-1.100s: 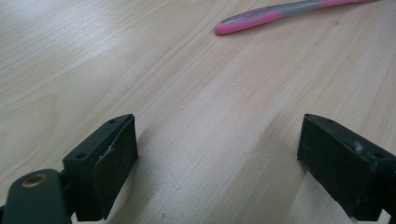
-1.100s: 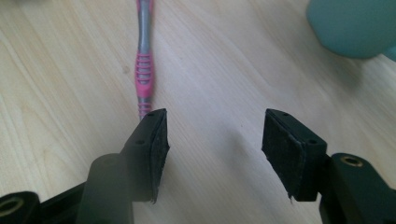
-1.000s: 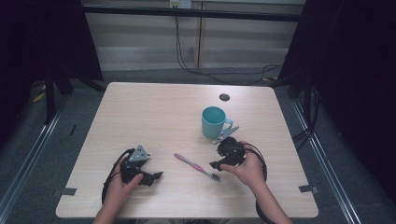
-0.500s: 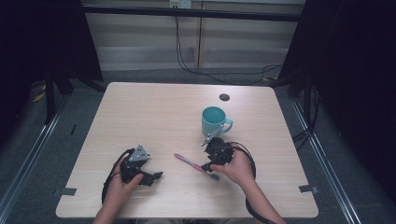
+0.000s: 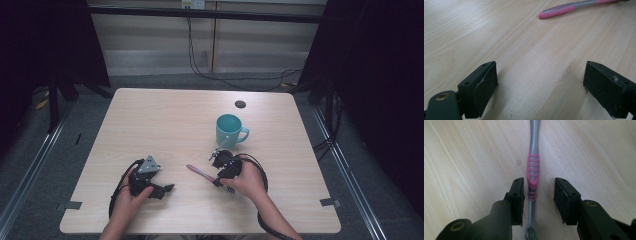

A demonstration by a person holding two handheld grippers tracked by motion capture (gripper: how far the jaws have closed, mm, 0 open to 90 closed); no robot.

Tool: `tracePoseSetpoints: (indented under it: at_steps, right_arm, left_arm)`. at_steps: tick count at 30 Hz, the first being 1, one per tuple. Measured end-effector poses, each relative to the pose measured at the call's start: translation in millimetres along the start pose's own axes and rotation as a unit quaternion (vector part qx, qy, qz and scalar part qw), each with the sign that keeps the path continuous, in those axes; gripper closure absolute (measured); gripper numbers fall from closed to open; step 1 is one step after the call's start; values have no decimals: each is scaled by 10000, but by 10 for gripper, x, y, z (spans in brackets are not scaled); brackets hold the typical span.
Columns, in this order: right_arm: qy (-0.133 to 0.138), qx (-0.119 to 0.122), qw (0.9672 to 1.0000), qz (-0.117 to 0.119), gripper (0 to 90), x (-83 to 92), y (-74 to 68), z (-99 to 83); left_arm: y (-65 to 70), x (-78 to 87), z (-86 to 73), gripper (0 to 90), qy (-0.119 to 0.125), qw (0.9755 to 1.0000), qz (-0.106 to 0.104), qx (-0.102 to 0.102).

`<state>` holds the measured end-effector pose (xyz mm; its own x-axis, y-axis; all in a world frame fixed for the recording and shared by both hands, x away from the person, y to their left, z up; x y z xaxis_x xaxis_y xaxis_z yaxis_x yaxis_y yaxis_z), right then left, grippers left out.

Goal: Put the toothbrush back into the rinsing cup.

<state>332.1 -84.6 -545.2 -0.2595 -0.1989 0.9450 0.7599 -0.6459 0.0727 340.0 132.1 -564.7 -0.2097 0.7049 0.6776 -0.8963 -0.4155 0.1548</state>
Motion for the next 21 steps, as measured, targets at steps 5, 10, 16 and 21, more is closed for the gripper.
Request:
tracePoseSetpoints:
  at_steps: [5,10,16,21]
  right_arm:
    - [-40,168,9998,-69,745,-30,-34,45]
    - [-252,372,9988,-209,803,-26,-36,46]
    - [-364,487,9979,-230,807,-24,-39,52]
    - [-333,560,9975,-260,808,23,-8,21]
  left_arm:
    - [0,1,-1,119,-5,10000,0,-5]
    - [0,0,-1,119,-3,10000,2,-2]
    - [0,1,-1,119,-5,10000,0,-2]
    - [0,2,-1,119,-9,10000,-1,-3]
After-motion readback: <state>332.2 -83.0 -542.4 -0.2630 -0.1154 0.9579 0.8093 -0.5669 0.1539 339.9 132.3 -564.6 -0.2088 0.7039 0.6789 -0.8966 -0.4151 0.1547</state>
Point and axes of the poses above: each handheld gripper's, and its own axes: x roughly backward along the jaws, z roughly out of its top, y roughly to its right, the point moved 8 cm from there along -x, roughly forward along the jaws, and after that the axes turned 12 degrees about -z, right-handed, at the moved point
